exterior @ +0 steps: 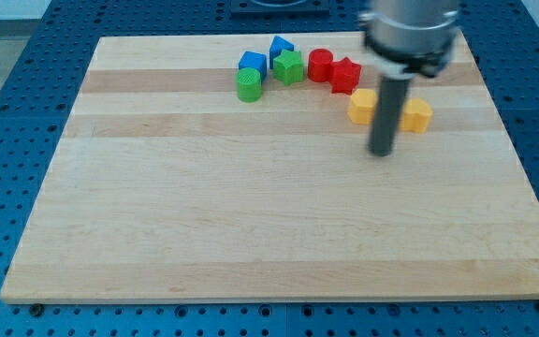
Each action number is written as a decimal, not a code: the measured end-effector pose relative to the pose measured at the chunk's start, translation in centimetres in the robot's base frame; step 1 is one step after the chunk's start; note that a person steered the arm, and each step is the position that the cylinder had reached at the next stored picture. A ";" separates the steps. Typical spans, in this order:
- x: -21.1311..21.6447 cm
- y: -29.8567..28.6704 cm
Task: Move the yellow hexagon to the bottom of the green star
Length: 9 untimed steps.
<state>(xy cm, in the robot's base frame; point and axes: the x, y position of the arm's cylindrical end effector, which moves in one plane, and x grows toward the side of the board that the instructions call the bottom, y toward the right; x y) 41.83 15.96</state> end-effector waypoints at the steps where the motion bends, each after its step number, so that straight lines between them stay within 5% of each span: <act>1: -2.8 2.1; 9: -4.8 -9.2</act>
<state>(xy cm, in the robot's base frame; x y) 37.03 6.77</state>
